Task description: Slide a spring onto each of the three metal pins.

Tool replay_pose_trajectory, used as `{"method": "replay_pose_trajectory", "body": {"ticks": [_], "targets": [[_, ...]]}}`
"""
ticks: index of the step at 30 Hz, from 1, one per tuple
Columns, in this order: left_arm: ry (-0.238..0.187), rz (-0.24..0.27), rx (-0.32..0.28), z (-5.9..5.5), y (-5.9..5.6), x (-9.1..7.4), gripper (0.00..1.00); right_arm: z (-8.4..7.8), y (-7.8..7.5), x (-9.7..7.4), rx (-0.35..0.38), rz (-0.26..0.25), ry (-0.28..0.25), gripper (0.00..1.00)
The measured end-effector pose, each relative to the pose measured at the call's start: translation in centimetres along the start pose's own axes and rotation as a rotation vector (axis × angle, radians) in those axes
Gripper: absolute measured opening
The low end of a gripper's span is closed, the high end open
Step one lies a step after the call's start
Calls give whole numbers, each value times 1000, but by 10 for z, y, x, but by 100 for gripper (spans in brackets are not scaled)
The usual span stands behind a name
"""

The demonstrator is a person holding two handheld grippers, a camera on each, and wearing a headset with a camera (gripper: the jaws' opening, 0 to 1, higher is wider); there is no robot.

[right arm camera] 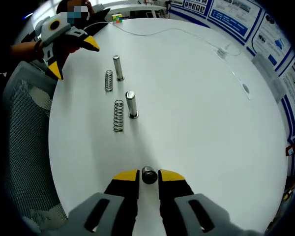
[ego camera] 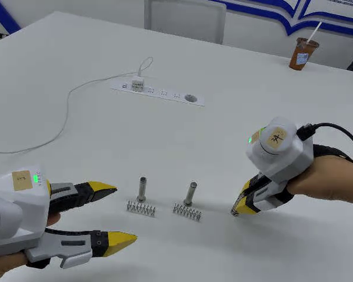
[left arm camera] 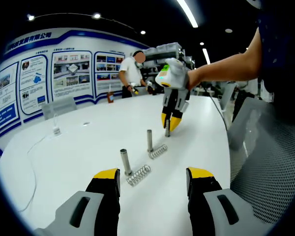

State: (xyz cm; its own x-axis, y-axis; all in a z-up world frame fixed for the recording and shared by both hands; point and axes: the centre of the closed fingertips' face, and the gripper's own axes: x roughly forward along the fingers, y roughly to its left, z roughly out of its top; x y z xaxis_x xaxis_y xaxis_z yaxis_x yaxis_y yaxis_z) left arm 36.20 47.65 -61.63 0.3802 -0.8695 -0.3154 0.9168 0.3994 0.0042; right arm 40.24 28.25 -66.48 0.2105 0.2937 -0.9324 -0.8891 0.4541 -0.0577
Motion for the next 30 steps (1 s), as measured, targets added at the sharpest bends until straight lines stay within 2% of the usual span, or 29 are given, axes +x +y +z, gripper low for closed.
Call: {"method": "replay_pose_trajectory", "body": {"ticks": [10,17,30], "targets": [[1,-2,10,2,0,-1,56,6,3,-11,-1,-26,-28,23],[-1,-4,17,5,0,-1,56,29,7,-23,-3,-39,-91,23],[-4,2,18,6,2,-2,55,56,29,-7,-31,8,-111,21]]}}
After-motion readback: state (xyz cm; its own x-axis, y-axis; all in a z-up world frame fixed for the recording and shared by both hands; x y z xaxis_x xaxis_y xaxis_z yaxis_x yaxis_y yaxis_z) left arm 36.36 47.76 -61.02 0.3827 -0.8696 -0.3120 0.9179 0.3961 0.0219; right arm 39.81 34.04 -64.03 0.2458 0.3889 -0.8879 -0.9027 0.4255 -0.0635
